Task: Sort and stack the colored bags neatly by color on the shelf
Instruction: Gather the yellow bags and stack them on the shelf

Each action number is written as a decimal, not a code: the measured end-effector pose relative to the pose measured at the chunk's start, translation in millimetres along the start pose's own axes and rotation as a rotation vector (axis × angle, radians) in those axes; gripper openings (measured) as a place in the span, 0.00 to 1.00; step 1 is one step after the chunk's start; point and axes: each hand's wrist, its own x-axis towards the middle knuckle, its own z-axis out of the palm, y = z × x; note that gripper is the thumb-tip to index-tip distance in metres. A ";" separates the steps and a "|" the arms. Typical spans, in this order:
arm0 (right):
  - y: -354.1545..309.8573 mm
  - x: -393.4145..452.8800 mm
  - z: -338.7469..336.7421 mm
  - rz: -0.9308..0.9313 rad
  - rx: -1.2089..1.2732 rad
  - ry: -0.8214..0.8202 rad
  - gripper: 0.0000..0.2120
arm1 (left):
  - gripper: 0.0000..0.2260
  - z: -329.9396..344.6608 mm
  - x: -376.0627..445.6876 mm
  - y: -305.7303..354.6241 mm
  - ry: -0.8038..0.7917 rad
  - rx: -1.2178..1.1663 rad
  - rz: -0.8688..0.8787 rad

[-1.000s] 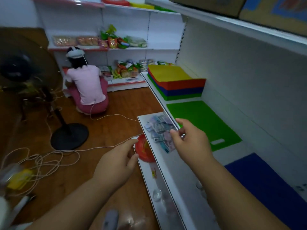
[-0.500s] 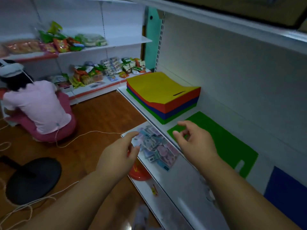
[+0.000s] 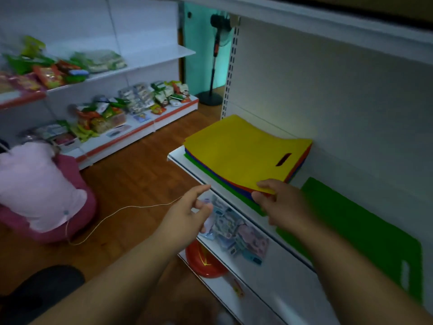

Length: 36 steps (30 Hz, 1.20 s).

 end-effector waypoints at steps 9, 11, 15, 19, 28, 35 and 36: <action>-12.9 -71.4 35.9 0.190 0.037 0.505 0.14 | 0.14 -41.9 68.2 -13.9 -0.101 -0.196 -0.114; -12.7 -93.2 40.9 0.228 0.022 0.518 0.18 | 0.11 -41.3 61.3 -17.7 -0.107 -0.142 -0.091; -9.5 -138.4 40.6 0.282 0.003 0.618 0.18 | 0.07 -35.8 46.5 -14.9 -0.148 0.054 0.081; 0.8 -171.4 33.8 0.336 -0.004 0.779 0.17 | 0.05 -10.1 33.0 -1.8 -0.138 0.063 0.247; 76.5 -329.0 22.1 0.596 -0.017 1.070 0.16 | 0.11 111.7 -53.8 34.7 -0.488 0.184 0.646; 178.7 -509.5 -1.1 0.834 -0.085 1.228 0.16 | 0.17 259.3 -202.5 54.8 -0.746 0.268 0.872; 194.1 -532.3 -6.5 0.862 -0.091 1.249 0.16 | 0.17 280.2 -223.7 60.5 -0.763 0.263 0.889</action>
